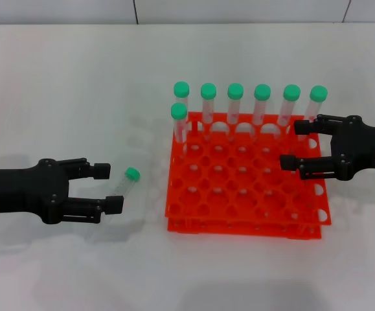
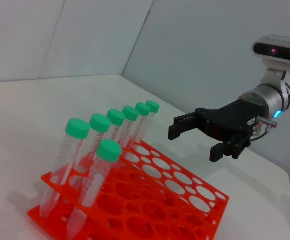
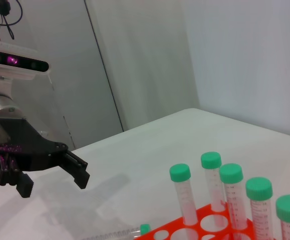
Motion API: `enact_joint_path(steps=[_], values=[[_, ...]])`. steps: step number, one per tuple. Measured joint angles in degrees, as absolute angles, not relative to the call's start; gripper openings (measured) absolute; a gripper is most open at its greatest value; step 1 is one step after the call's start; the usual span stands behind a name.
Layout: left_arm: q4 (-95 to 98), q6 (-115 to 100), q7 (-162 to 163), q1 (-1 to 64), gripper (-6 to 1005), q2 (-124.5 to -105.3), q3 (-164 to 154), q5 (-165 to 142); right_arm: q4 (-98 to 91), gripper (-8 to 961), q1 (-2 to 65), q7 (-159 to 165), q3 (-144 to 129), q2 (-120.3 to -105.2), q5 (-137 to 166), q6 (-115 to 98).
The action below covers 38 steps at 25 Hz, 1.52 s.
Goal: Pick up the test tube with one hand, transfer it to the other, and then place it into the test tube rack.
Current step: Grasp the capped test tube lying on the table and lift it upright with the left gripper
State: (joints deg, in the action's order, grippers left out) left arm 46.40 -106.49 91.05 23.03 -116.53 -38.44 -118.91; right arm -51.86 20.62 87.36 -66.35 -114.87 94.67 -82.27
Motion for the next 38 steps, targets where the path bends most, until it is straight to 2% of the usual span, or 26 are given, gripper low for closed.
enact_joint_path(steps=[15, 26, 38], values=[[46.5, -105.99, 91.36, 23.19, 888, -116.43, -38.18, -119.0, -51.85, 846, 20.65, 87.32, -66.36, -114.93, 94.61, -82.07], [47.43, -105.04, 104.18, 27.57, 888, -112.6, -38.07, -128.17, -51.85, 841, 20.44, 87.27, -66.36, -115.03, 94.43, -82.28], [49.42, -103.79, 120.23, 33.41, 889, -111.53, -38.1, -137.68, -51.85, 836, 20.63, 87.27, -66.36, -115.05, 94.27, -82.38]])
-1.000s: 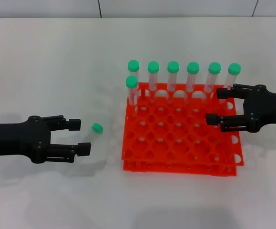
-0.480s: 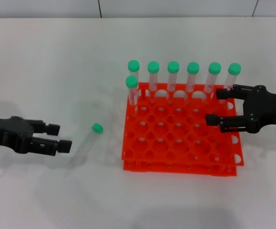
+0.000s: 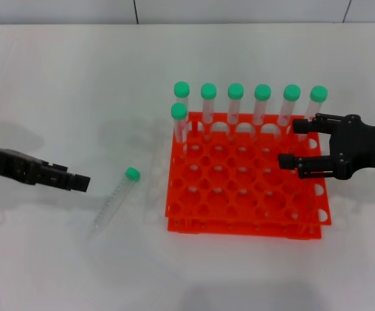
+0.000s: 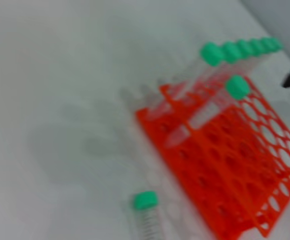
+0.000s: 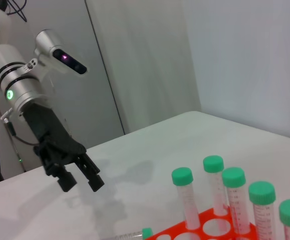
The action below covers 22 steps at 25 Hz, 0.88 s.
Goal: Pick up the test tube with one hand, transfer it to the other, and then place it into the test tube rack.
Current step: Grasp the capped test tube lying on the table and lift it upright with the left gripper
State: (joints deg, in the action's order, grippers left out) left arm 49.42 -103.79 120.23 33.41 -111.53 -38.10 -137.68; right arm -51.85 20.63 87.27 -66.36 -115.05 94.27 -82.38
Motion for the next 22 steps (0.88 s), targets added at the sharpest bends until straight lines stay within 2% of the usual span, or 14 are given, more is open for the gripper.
enact_joint_path(steps=[13, 22], values=[[49.69, -102.94, 129.91, 42.26, 889, -111.36, -49.61, -150.53, -51.85, 831, 21.37, 87.27, -66.35, -115.13, 93.51, -82.1], [49.27, -101.48, 131.69, 46.34, 889, -113.83, -53.67, -154.35, -51.6, 827, 21.35, 87.07, -66.36, -115.13, 93.41, -82.36]])
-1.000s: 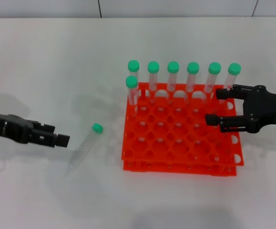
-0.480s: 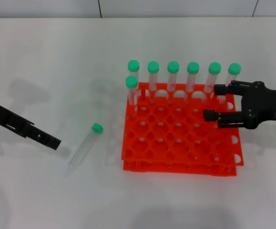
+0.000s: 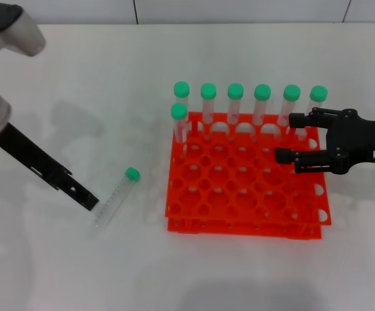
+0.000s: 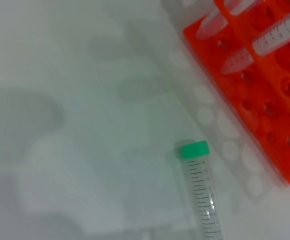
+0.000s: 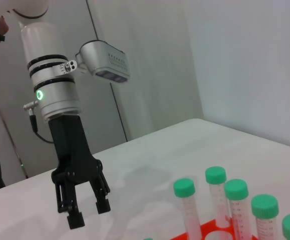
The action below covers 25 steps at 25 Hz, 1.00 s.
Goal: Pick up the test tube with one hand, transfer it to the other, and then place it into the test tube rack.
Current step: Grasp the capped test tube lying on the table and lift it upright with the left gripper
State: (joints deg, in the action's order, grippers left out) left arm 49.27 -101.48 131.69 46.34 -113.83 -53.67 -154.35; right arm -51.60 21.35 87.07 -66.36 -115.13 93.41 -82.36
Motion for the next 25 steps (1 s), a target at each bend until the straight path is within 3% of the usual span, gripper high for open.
enact_joint_path(steps=[8, 25], values=[[46.26, -100.59, 132.17, 47.85, 889, -115.69, -57.01, -154.83, -51.41, 823, 21.38, 86.77, -66.36, -115.13, 93.41, -82.36], [42.79, -97.54, 131.88, 48.87, 889, -115.87, -58.47, -155.13, -51.32, 816, 21.45, 86.58, -66.36, -115.23, 93.43, -82.28]])
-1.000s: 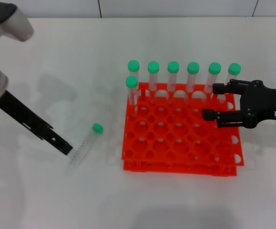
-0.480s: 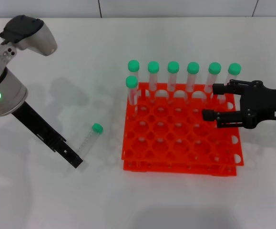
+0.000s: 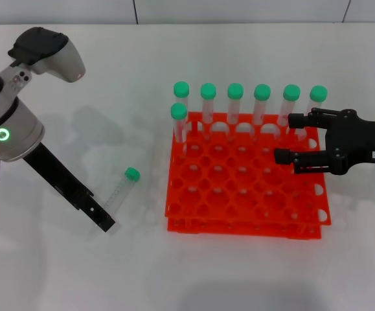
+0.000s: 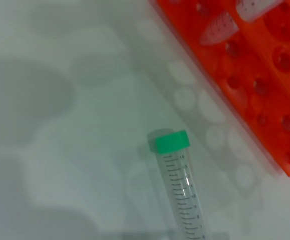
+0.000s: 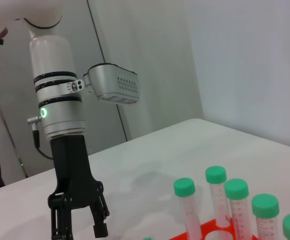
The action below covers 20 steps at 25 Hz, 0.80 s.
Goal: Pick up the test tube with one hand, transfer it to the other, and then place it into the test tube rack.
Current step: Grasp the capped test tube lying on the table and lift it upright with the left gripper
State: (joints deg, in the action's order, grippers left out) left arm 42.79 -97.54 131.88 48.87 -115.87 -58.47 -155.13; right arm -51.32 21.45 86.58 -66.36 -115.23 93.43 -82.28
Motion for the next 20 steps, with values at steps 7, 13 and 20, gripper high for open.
enact_joint_path(steps=[7, 13, 20], values=[[42.72, -96.87, 132.21, 49.18, 855, -116.18, -59.38, -156.32, -51.32, 813, 21.39, 86.46, -66.36, -115.22, 93.29, -82.34], [42.71, -96.01, 132.38, 49.42, 700, -116.57, -60.52, -156.45, -51.25, 810, 21.11, 85.81, -66.36, -115.22, 92.75, -82.36], [42.62, -95.48, 132.32, 49.69, 640, -117.17, -61.5, -156.46, -51.23, 807, 21.1, 85.78, -66.36, -115.22, 92.72, -82.36]])
